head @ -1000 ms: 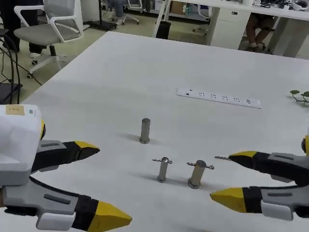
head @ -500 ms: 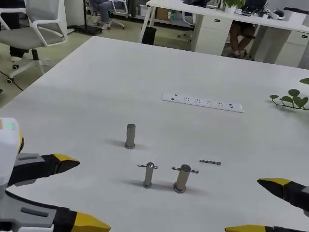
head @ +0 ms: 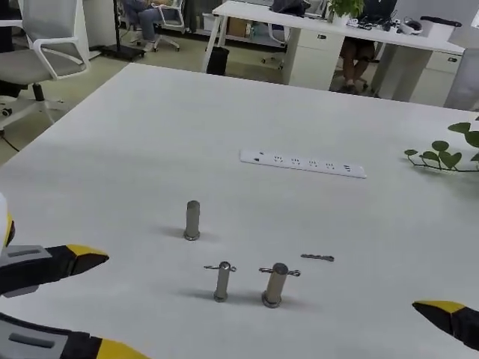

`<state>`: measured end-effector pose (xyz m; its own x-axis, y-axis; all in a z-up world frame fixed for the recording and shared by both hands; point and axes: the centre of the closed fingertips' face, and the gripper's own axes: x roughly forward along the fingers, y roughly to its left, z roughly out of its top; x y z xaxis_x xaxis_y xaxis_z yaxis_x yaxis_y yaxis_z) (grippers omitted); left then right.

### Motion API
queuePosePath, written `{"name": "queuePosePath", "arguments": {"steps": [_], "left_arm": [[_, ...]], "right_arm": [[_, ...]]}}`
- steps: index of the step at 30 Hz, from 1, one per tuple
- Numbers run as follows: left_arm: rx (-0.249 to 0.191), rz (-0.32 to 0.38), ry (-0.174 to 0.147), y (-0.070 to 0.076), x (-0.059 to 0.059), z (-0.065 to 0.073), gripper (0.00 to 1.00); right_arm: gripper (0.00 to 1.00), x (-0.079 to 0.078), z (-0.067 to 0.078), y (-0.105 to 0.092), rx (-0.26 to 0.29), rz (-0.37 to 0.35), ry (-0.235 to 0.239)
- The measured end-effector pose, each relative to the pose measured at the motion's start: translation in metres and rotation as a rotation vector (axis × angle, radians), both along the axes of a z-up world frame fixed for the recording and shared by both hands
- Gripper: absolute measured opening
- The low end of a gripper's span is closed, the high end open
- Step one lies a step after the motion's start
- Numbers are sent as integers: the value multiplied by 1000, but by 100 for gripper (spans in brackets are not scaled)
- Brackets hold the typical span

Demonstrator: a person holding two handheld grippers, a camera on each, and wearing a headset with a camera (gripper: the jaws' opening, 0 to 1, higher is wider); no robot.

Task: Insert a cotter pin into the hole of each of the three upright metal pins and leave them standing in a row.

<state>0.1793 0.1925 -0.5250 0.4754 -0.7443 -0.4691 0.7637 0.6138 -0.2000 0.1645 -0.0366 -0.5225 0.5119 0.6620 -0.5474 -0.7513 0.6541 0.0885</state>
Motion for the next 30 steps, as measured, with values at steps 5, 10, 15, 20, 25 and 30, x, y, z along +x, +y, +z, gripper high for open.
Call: {"name": "queuePosePath", "arguments": {"steps": [5,10,15,20,25,30], "left_arm": [[5,13,-15,8,17,5,93],[8,37,-48,12,38,12,92],[-11,126,-63,19,69,15,88],[-58,176,-55,19,89,13,82],[-90,201,-68,14,111,13,76],[-98,213,-82,5,130,9,70]], "right_arm": [[94,-1,2,-3,-23,2,-2],[94,-5,2,-5,-39,-5,2],[93,-5,4,-9,-35,-26,0],[93,-9,1,-12,-50,-27,11],[92,-15,-1,-15,-55,-31,20],[91,-16,-1,-18,-54,-48,22]]}}
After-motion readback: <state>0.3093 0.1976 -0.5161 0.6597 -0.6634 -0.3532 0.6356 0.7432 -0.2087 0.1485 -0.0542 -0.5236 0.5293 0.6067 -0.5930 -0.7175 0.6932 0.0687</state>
